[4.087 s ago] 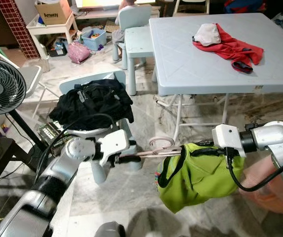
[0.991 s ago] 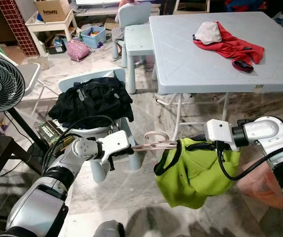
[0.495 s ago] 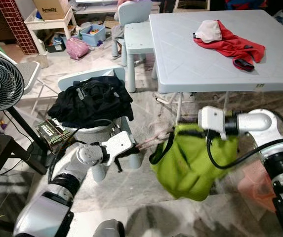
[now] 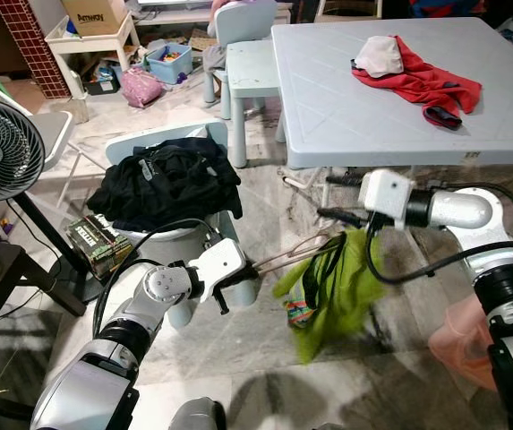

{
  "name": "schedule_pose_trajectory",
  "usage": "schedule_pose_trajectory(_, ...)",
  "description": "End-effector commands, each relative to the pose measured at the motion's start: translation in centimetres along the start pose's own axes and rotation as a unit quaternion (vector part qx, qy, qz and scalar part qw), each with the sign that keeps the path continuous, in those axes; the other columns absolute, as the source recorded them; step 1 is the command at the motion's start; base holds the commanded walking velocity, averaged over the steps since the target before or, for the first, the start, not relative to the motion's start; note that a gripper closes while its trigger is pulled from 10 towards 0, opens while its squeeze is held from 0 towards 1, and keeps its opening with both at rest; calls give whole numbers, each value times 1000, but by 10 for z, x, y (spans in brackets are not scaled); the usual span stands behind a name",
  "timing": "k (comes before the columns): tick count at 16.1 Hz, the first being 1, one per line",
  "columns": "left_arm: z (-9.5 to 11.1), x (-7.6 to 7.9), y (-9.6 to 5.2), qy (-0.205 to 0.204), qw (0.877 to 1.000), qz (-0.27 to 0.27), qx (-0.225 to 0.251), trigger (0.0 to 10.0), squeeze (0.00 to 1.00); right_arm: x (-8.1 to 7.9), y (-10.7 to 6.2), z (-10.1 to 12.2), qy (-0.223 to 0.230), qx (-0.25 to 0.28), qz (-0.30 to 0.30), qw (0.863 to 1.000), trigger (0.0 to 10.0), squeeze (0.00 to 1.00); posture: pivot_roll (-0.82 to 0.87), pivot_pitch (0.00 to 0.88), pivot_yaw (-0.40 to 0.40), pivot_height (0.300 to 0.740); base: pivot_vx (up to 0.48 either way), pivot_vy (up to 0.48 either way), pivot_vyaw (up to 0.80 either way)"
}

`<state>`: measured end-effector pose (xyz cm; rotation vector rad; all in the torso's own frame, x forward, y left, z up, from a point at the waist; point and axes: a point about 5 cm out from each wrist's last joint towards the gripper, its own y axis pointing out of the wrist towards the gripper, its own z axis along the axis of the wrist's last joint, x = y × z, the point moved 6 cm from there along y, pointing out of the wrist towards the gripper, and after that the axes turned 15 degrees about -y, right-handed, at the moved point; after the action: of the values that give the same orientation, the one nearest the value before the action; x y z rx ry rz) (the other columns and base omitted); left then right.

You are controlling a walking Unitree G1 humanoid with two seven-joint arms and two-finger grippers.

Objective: Hang hanger

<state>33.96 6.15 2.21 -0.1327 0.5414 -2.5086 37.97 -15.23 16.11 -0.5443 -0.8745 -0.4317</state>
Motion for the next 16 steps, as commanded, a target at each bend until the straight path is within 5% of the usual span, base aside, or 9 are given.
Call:
schedule_pose_trajectory(1, 14, -7, -1, -7, 999, 19, 32, 0, 0, 3, -2, -5, 16, -10, -25, 1000, 10000, 1000, -45, 6, 35, 740, 0, 0, 0)
schedule_pose_trajectory(6, 33, -15, -3, -1, 995, 55, 83, 0, 0, -5, -19, -37, 86, -77, -134, 984, 10000, 1000, -40, 7, 47, 740, 0, 0, 0)
schedule_pose_trajectory(8, 44, -16, -3, 3, 991, 67, 114, 0, 0, -22, -18, -45, 125, -92, -167, 974, 10000, 973, -38, 9, 47, 740, 0, 0, 0)
schedule_pose_trajectory(11, 52, -12, -3, 15, 988, 71, 137, 0, 0, -24, -19, -47, 130, -100, -183, 969, 10000, 910, -37, 11, 51, 740, 0, 0, 0)
schedule_pose_trajectory(12, 54, -10, -3, 18, 987, 69, 141, 0, 0, -23, -19, -48, 133, -103, -189, 968, 10000, 816, -37, 11, 51, 740, 0, 0, 0)
schedule_pose_trajectory(13, 57, -7, -2, 24, 987, 63, 144, 0, 0, -20, -22, -51, 138, -114, -202, 963, 10000, 176, -36, 9, 46, 740, 0, 0, 0)
schedule_pose_trajectory(14, 63, -1, 0, 39, 986, 51, 152, 0, 0, -22, -26, -63, 156, -147, -218, 952, 10000, 0, -35, 8, 39, 740, 0, 0, 0)
schedule_pose_trajectory(16, 72, 5, 1, 46, 984, 41, 168, 0, 0, -31, -33, -80, 182, -196, -232, 935, 10000, 0, -32, 9, 35, 740, 0, 0, 0)
